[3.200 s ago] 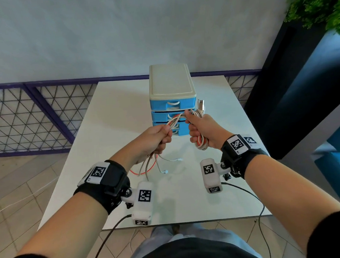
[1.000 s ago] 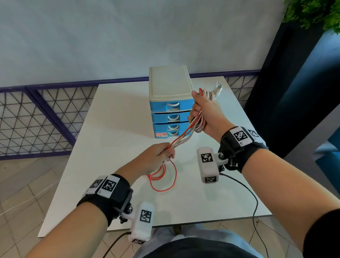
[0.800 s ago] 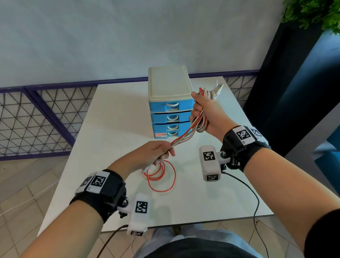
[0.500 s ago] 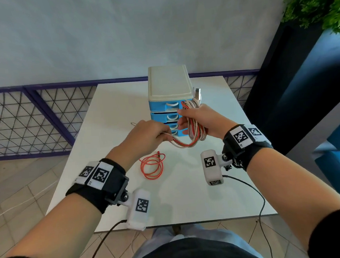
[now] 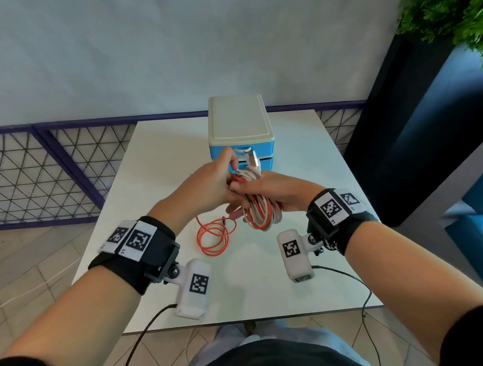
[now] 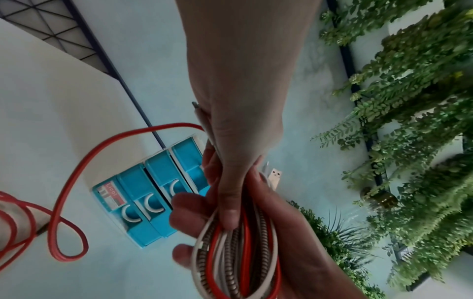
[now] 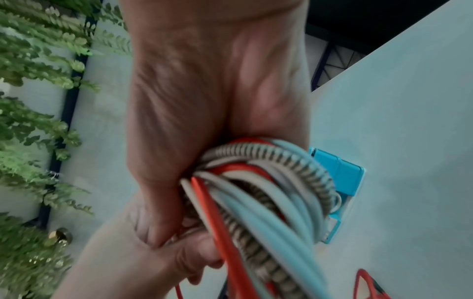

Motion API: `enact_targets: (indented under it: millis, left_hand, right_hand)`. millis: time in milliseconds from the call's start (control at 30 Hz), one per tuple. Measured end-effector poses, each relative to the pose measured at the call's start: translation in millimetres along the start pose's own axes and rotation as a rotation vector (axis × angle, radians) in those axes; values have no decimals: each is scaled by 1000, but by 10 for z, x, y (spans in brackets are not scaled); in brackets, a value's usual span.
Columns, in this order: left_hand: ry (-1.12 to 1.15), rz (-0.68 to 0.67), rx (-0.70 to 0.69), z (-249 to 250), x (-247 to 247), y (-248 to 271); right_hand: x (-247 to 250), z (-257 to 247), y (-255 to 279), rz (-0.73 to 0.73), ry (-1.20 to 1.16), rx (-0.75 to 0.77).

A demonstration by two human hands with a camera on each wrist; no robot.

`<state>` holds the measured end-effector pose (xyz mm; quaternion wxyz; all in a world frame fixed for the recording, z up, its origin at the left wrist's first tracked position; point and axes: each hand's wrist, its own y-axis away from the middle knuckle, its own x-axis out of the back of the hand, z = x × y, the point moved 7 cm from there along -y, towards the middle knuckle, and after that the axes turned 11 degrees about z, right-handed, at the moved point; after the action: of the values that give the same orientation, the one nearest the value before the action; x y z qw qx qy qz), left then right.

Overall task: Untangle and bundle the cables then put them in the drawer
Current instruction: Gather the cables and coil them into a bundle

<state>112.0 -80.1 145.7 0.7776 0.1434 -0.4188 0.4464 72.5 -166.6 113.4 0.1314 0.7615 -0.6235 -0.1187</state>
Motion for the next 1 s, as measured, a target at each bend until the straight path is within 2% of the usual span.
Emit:
enact_targets:
  millis: [133, 300, 467, 533, 633, 700, 833, 900, 1000]
  left_hand:
    - [-5, -67, 4, 4, -19, -4]
    - [237, -276, 185, 6, 8, -21]
    - [648, -128, 471, -138, 154, 6]
    - [730, -113, 536, -220, 106, 8]
    - [532, -55, 474, -320, 94, -38]
    - [401, -72, 408, -343, 77, -27]
    - [431, -136, 467, -443, -38, 58]
    - [586, -91, 584, -500, -98, 100]
    - [953, -34, 781, -516, -222, 187]
  right_hand:
    - [4, 38, 3, 15, 74, 40]
    - [137, 21, -45, 86, 122, 52]
    - [232, 20, -59, 72, -45, 17]
    - [253, 50, -80, 102, -106, 7]
    - [298, 105, -120, 188, -204, 25]
    - [348, 125, -128, 255, -256, 45]
    - [439, 173, -143, 338, -299, 68]
    - [444, 203, -149, 357, -365, 51]
    - [430, 234, -143, 378, -461, 22]
